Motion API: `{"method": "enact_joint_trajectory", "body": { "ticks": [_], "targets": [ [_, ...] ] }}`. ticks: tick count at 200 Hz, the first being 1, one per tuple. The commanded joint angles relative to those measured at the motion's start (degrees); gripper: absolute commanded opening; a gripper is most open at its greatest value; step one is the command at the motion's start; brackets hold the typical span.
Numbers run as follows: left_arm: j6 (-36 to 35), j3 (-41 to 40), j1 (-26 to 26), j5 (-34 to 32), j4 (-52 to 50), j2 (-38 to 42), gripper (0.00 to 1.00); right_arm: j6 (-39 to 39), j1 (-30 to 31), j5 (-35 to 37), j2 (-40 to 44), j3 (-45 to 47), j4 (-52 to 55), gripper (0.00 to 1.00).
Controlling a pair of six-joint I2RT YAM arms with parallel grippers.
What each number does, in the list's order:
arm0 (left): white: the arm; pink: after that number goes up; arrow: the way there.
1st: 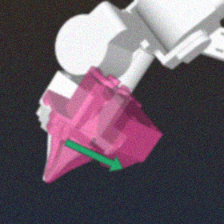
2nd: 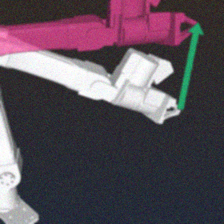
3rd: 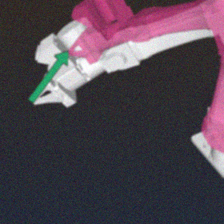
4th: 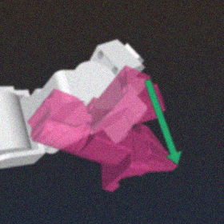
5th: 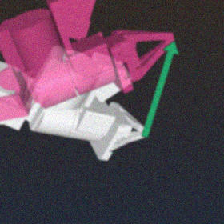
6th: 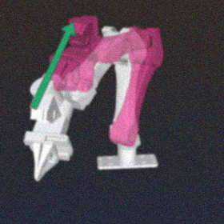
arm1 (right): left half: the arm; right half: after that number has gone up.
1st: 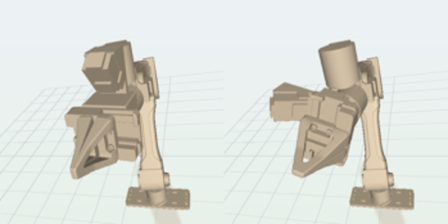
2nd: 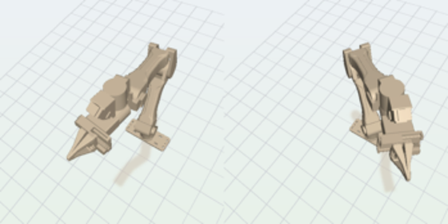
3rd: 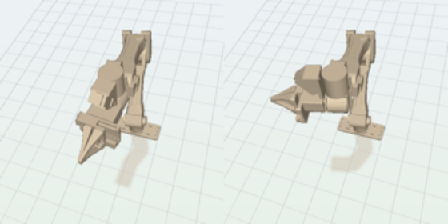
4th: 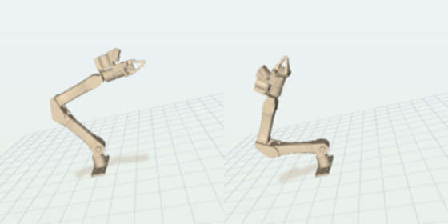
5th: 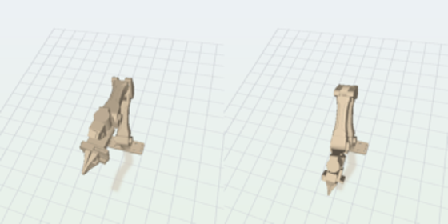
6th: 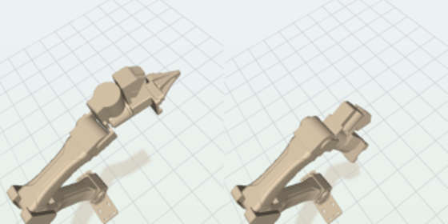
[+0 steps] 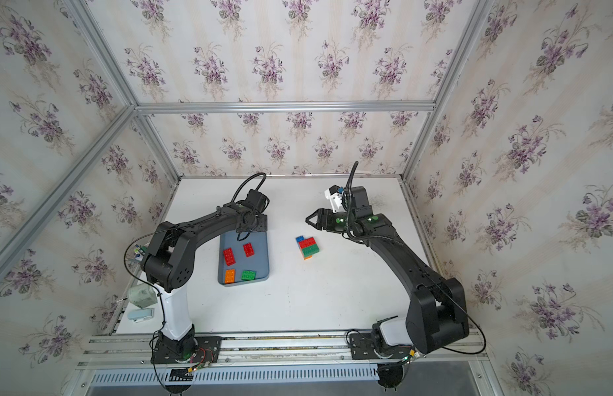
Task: Assemble a rectangle with lego
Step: Pick up the lego brick from the storage box.
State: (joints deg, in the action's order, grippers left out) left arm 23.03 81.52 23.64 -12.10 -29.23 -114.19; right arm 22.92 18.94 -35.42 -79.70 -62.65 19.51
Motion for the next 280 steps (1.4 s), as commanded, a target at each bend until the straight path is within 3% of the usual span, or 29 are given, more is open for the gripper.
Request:
{"method": "enact_joint_trajectory", "body": {
  "ticks": [1,101,177,212,242,280],
  "targets": [
    [0.1,1.0,-0.5,0.4,-0.7,-1.1,0.77,-0.8,0.0,-0.2,0.2,-0.8,0.2,0.68],
    [0.2,0.7,-2.2,2.0,1.0,-4.1,0.79,-0.5,0.0,-0.3,-1.0,-1.6,0.3,0.68],
    [1.0,-1.8,-2.1,1.6,2.0,-2.4,0.58,-0.4,0.0,-0.1,-1.4,-1.2,0.3,0.67],
    [-0.5,-3.9,-1.6,1.4,1.5,0.3,0.56,-0.2,0.0,-0.4,-1.7,-1.1,-0.2,0.67],
    [-8.8,-6.4,1.7,1.7,1.4,8.2,0.52,0.1,0.0,0.6,-2.1,-1.2,-0.1,0.67],
    [-34.8,-12.3,11.9,8.9,2.4,23.2,0.52,0.8,-0.4,2.9,-2.7,-2.5,0.8,0.66]
  ]
}}
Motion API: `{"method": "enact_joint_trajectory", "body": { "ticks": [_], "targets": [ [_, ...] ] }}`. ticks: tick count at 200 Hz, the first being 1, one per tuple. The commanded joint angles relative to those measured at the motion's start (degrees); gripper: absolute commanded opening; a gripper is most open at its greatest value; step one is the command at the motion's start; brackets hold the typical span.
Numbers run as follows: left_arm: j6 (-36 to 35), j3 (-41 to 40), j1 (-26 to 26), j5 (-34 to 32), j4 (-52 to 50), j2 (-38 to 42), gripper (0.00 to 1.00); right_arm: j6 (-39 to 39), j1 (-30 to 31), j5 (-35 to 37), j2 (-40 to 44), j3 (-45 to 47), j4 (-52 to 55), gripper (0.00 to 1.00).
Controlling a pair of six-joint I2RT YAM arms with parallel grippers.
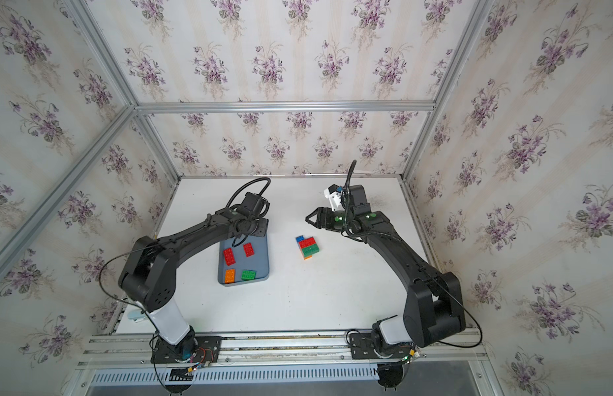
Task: Assemble a rectangle with lego
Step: Pick up the lego brick from the storage box, then adjust the lego brick.
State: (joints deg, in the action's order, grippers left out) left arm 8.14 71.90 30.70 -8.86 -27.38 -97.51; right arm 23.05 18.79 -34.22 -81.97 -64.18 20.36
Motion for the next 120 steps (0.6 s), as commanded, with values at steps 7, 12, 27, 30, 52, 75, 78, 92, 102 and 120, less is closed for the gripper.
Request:
{"method": "enact_joint_trajectory", "body": {
  "ticks": [7,12,27,30,52,75,78,92,102,120],
  "targets": [
    [-24.5,-3.5,6.9,8.4,-0.6,8.8,0.53,0.5,-0.2,2.1,-0.5,-1.3,0.3,0.65],
    [-27.3,-4.1,8.2,10.4,-1.5,10.5,0.53,0.4,-0.3,2.3,-0.6,-1.5,0.6,0.65],
    [-33.2,-6.2,11.3,16.3,-2.9,15.5,0.54,-0.2,-0.3,2.1,-0.6,-2.0,1.2,0.63],
    [-33.9,-6.8,11.6,17.6,-2.8,16.0,0.54,-0.3,-0.3,1.8,-0.6,-1.9,1.2,0.62],
    [-35.8,-11.7,11.9,23.8,2.5,24.0,0.54,0.0,-0.2,-2.7,0.7,0.2,-0.3,0.56],
    [-37.6,-13.9,11.9,27.2,5.7,27.0,0.54,1.2,-0.2,-7.5,2.7,3.9,-2.9,0.54],
    [-37.7,-13.8,11.9,27.5,5.7,27.0,0.54,1.1,-0.2,-8.3,2.9,4.1,-3.0,0.54],
    [-37.9,-12.9,11.9,28.9,5.2,26.3,0.54,1.0,0.2,-12.4,3.2,5.2,-3.8,0.54],
    [-37.9,-12.2,11.9,29.1,4.9,25.6,0.54,0.9,1.0,-15.1,3.2,5.3,-4.3,0.55],
    [-37.8,-11.6,11.9,31.0,5.3,24.5,0.53,1.0,2.7,-18.2,3.3,5.6,-5.2,0.56]
  ]
}}
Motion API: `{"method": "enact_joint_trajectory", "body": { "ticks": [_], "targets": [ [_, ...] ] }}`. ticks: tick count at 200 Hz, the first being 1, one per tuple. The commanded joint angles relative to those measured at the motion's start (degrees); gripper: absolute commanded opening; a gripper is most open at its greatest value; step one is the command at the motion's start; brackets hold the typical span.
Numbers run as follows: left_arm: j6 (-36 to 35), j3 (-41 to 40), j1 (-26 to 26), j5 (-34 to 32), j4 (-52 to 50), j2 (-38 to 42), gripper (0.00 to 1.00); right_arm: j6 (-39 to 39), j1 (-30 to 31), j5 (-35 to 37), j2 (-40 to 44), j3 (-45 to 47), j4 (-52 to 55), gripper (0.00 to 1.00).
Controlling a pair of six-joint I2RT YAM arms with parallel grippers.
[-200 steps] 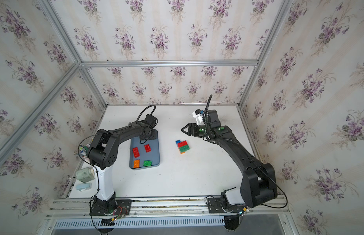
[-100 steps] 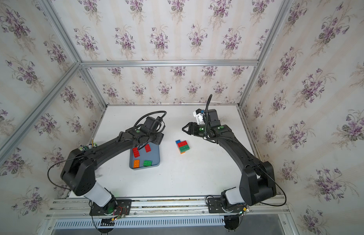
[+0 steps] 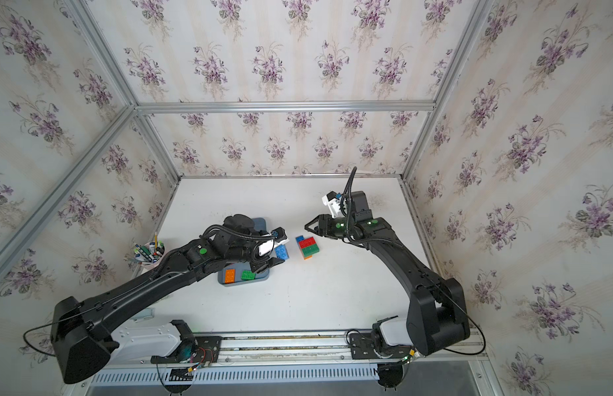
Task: Assemble a rectangle with lego
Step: Adjust the lego brick.
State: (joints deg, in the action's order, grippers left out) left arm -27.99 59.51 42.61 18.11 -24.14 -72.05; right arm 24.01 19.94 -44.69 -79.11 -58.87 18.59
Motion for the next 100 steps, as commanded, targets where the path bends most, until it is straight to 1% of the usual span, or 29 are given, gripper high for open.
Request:
{"method": "enact_joint_trajectory", "body": {
  "ticks": [1,14,61,100],
  "targets": [
    [-1.7,0.8,0.0,4.0,2.1,-0.9,0.53,0.1,1.6,-8.0,0.5,0.3,-3.5,0.56],
    [-1.8,0.6,0.0,4.2,2.7,-1.0,0.53,0.0,2.6,-9.1,0.4,0.1,-3.7,0.56],
    [-2.1,-0.5,0.0,4.0,3.4,-0.7,0.53,-0.9,5.0,-10.1,-1.0,-1.0,-2.3,0.56],
    [-2.6,-0.6,0.0,2.9,4.2,-0.5,0.53,-1.6,8.4,-9.5,-2.6,-1.3,-1.9,0.55]
  ]
}}
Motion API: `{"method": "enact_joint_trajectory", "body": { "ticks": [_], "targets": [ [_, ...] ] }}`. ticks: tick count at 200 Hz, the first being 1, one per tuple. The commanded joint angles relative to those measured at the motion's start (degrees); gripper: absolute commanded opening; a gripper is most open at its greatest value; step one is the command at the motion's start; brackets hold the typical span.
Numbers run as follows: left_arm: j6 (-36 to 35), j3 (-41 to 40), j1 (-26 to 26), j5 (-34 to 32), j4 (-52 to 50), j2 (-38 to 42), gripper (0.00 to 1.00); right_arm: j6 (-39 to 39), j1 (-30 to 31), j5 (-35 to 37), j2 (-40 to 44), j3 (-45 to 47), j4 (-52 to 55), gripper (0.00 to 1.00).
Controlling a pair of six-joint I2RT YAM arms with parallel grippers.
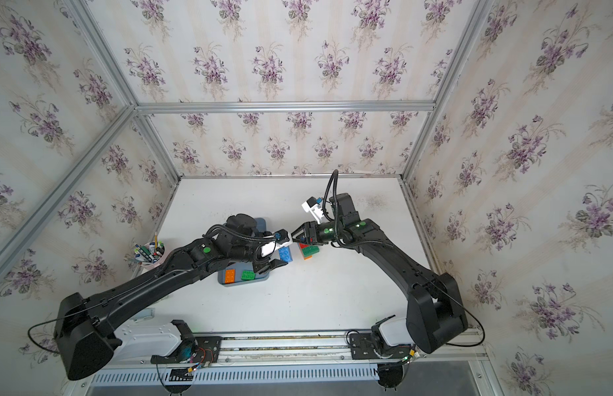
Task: Assemble a rectangle with lego
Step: Adjust the lego brick.
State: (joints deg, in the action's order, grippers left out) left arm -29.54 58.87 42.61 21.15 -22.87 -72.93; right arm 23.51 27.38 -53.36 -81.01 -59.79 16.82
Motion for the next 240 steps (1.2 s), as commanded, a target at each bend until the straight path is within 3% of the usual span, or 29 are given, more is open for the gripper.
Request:
{"method": "enact_joint_trajectory", "body": {
  "ticks": [1,58,133,176,212,225,240],
  "targets": [
    [-1.1,0.0,0.0,-0.1,2.9,0.4,0.53,-1.1,1.0,-0.8,-0.8,-0.3,-0.1,0.55],
    [-1.0,-1.0,0.0,-0.3,5.0,0.1,0.53,-0.7,1.9,-0.9,-1.8,-1.0,-0.2,0.51],
    [-0.7,-1.7,-0.1,-2.1,7.3,-0.5,0.54,-1.2,2.9,-1.0,-2.2,-1.5,0.5,0.36],
    [0.5,-2.8,0.0,-3.8,10.1,0.1,0.54,-1.0,2.9,-0.5,-2.2,-1.5,0.7,0.21],
    [3.2,-4.4,0.0,-6.6,14.2,0.6,0.67,1.9,2.9,1.2,-2.1,-2.0,-1.9,0.14],
    [4.8,-5.6,0.0,-8.6,16.8,1.3,0.79,3.5,2.9,3.2,-1.7,-2.2,-3.3,0.14],
    [7.2,-7.6,0.0,-10.6,20.6,2.4,0.82,6.4,2.7,5.3,-0.9,-2.0,-6.5,0.14]
  ]
}}
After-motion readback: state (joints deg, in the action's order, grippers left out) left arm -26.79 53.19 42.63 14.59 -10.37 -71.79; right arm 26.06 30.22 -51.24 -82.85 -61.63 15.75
